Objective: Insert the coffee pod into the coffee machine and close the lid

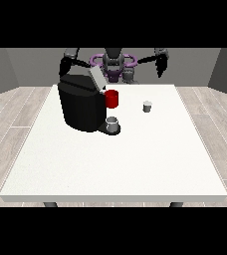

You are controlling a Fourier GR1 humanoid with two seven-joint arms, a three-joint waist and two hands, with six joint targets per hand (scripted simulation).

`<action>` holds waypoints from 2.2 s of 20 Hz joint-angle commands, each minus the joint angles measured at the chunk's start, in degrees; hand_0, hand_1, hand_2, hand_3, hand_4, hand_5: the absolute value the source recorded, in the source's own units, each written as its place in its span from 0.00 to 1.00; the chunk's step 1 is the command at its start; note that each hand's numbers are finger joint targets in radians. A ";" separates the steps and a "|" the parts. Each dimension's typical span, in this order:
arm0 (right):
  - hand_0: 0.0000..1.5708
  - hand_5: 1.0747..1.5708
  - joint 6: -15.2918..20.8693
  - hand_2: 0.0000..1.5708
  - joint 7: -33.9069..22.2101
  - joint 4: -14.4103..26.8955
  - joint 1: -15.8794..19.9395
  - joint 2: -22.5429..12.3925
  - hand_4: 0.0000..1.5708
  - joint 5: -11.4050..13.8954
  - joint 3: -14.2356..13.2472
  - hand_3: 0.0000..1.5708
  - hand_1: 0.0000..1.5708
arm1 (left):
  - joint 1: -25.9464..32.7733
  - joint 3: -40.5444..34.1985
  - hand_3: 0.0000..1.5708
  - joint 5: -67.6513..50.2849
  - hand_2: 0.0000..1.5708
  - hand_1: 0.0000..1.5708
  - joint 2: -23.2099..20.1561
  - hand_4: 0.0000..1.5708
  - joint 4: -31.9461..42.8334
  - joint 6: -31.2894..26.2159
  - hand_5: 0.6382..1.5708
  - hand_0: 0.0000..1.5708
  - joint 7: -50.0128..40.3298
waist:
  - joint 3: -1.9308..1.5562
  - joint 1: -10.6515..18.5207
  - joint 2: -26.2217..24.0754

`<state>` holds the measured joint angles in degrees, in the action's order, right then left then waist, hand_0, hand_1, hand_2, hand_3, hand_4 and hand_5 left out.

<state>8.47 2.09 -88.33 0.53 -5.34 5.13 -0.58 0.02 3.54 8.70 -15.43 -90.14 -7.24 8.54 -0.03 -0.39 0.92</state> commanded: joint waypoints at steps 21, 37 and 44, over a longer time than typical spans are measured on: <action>0.00 1.00 2.87 0.00 -5.01 2.23 11.56 5.25 0.00 4.69 5.69 0.00 0.00 | -24.51 -3.96 0.00 15.66 0.00 0.00 -12.19 0.00 32.07 -5.56 1.00 0.00 0.59 | 0.06 -7.58 12.67; 0.00 1.00 1.59 0.00 0.01 12.99 15.51 4.81 0.00 4.27 2.35 0.00 0.00 | -30.45 3.07 0.55 33.83 0.66 0.60 -6.19 0.27 41.07 9.77 1.00 0.60 2.60 | 0.03 -7.14 13.10; 0.00 1.00 -1.02 0.00 0.42 13.45 14.81 3.67 0.00 2.75 1.65 0.00 0.00 | -33.07 4.22 0.52 38.78 0.64 0.56 -8.68 0.18 47.71 6.55 1.00 0.56 1.70 | 0.04 -9.23 12.42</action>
<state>8.05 1.48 -75.72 15.28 -1.22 8.46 1.85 -31.74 7.13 44.72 -23.13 -45.68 -0.24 9.96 -0.03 -8.99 12.68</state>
